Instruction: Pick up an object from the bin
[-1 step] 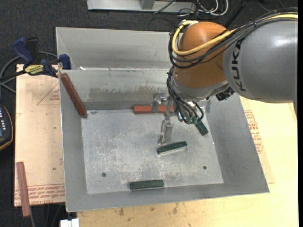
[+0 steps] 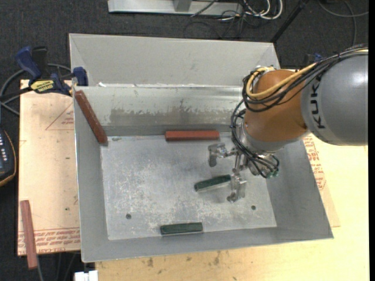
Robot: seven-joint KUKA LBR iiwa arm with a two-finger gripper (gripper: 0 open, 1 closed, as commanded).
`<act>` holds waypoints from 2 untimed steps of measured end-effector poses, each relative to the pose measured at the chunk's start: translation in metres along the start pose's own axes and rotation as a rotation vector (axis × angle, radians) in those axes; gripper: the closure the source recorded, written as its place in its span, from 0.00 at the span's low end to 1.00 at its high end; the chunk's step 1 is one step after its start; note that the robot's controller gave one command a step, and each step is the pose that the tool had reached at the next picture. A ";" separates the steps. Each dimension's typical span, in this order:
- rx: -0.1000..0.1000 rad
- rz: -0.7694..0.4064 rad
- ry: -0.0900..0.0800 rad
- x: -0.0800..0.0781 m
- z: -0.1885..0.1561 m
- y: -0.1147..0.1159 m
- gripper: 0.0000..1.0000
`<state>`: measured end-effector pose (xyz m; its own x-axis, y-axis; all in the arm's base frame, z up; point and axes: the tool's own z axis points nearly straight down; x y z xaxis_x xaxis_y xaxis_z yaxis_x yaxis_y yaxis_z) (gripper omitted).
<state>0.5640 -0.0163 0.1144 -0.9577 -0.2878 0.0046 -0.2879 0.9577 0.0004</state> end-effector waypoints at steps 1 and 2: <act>0.002 -0.003 -0.012 0.000 -0.042 -0.001 0.00; -0.002 -0.400 -0.002 -0.002 0.047 0.007 0.00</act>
Offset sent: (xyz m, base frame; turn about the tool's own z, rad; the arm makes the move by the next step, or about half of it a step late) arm -0.0010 -0.0012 0.0398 -0.0058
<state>0.5635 -0.0093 0.0679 -0.7701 -0.6379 0.0013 -0.6379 0.7701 0.0036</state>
